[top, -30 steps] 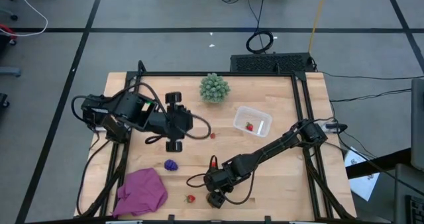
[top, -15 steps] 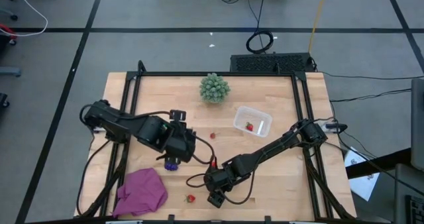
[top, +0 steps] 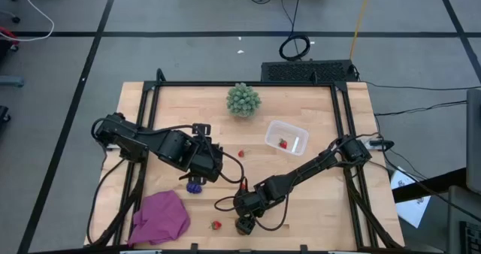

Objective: Pick and placing Produce into tupperware
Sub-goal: Put the brown kiwi into the transparent bin

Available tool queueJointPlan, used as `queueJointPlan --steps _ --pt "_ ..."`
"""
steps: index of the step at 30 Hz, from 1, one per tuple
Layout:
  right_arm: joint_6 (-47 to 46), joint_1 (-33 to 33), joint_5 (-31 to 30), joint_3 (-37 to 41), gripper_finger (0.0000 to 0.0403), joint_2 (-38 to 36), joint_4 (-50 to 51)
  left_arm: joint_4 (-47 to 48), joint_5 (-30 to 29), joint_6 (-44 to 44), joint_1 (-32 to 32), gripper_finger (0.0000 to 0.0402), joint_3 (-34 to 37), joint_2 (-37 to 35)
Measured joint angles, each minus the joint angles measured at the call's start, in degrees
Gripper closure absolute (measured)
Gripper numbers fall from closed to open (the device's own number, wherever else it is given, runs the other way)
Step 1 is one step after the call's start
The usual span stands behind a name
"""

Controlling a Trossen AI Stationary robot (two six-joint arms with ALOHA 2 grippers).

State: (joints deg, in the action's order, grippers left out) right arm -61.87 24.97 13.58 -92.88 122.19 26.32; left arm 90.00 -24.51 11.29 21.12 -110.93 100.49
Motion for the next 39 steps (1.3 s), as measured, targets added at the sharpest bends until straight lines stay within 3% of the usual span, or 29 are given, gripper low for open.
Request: queueJointPlan --steps 14,39 --pt "0.28 -0.15 0.09 0.07 0.0133 0.11 -6.79 0.0 -0.04 0.05 0.0 0.0218 0.0 0.0" --pt "2.58 -0.15 0.16 0.07 0.0133 0.11 -5.61 0.02 -1.26 0.15 -0.05 0.0218 0.0 0.0"
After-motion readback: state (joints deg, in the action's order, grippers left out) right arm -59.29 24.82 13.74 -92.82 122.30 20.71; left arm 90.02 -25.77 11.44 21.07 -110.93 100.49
